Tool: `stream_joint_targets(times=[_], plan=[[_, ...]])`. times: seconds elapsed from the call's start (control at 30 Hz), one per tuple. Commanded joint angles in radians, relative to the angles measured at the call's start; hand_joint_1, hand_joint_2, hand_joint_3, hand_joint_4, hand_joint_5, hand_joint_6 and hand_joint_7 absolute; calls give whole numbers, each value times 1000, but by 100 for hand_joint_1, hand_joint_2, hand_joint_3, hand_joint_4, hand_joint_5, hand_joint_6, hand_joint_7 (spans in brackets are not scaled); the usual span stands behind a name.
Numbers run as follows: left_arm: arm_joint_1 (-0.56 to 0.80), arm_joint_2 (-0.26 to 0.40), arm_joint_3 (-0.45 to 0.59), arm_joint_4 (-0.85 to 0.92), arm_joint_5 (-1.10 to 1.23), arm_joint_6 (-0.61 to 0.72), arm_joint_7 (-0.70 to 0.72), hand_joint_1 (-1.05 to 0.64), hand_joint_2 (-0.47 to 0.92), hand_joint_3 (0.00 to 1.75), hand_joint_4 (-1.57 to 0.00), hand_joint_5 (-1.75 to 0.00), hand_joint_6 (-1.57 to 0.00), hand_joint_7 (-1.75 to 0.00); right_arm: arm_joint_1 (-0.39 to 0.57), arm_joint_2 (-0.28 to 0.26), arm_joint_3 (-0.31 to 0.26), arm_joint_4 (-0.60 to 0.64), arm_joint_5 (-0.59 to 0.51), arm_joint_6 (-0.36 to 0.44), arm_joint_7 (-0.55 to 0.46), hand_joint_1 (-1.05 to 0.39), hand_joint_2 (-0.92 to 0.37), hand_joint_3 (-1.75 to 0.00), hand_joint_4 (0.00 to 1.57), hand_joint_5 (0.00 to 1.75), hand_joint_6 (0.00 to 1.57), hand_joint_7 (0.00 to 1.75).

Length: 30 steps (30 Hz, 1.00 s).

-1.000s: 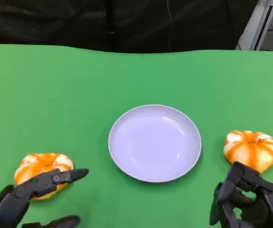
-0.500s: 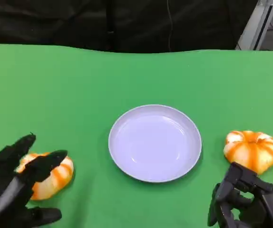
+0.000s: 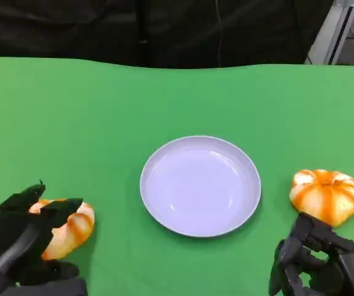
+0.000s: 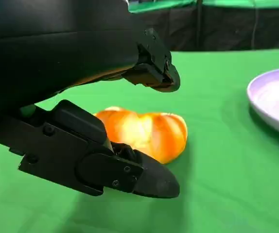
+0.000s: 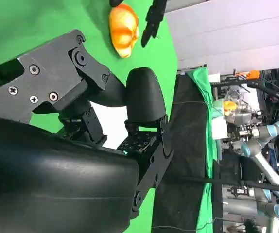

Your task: Grasp the bread from the table and place it into the plate.

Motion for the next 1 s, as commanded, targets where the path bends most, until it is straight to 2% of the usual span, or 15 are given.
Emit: stream_joint_targets(times=[0.03, 0.43, 0.7, 0.9, 1.0], plan=[[-36, 22, -28, 53, -22, 49, 7, -85, 92, 17, -21, -3, -43, 0, 7, 1, 0, -22, 4, 4, -11, -13, -56, -123, 85, 175, 67, 170], [-121, 25, -101, 219, -58, 95, 71, -83, 92, 18, -26, -3, -44, 0, 15, -8, -8, -27, 5, -1, -7, -12, -56, -123, 85, 175, 67, 170], [-136, 41, -136, 254, -80, 99, 79, -81, 92, 20, -29, -3, -44, 0, 17, -9, -10, -34, 7, 8, -5, -12, -56, -122, 84, 175, 67, 170], [-127, 43, -153, 246, -93, 107, 90, -70, 92, 17, -34, -4, -47, -1, 12, -5, -10, -26, 4, 0, -6, -13, -57, -122, 84, 175, 67, 171], [-118, 44, -159, 227, -90, 123, 92, -50, 92, 21, -49, -7, -58, -4, 13, -5, -10, -32, 6, 8, -7, -13, -56, -122, 84, 175, 67, 171]])
